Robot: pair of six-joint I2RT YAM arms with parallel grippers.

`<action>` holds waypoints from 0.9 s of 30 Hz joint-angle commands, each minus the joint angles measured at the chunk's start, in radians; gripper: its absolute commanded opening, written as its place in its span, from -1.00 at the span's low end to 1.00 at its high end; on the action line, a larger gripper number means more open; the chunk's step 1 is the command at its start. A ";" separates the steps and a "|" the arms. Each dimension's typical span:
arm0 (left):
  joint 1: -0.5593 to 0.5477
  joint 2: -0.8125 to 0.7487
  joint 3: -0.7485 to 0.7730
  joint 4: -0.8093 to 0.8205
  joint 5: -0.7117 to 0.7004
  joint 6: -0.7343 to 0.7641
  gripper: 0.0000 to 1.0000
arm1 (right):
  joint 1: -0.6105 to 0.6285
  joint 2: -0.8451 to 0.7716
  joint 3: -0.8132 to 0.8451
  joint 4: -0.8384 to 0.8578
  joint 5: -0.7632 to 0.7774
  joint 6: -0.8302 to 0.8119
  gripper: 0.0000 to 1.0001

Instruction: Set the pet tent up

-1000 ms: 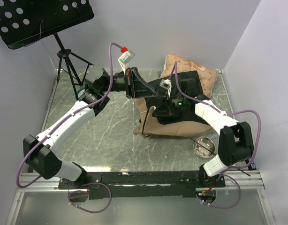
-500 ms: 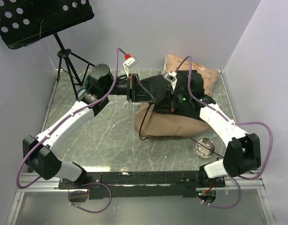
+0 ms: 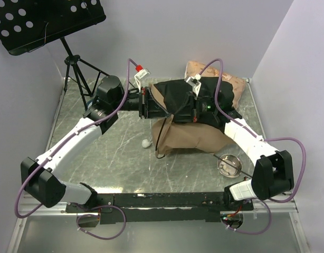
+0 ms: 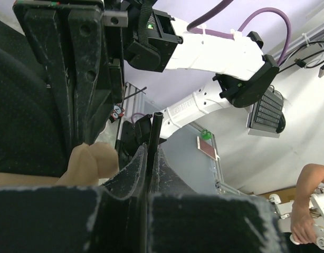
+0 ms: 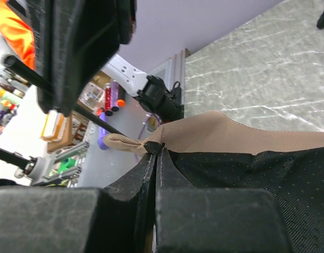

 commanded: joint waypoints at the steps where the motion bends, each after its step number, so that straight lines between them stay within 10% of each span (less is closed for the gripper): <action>1: 0.000 -0.001 -0.066 -0.177 0.004 0.037 -0.99 | -0.033 -0.030 0.028 0.263 0.028 0.178 -1.00; 27: -0.020 0.045 -0.085 -0.286 0.043 0.152 -0.99 | -0.054 -0.044 0.013 0.495 0.212 0.511 -1.00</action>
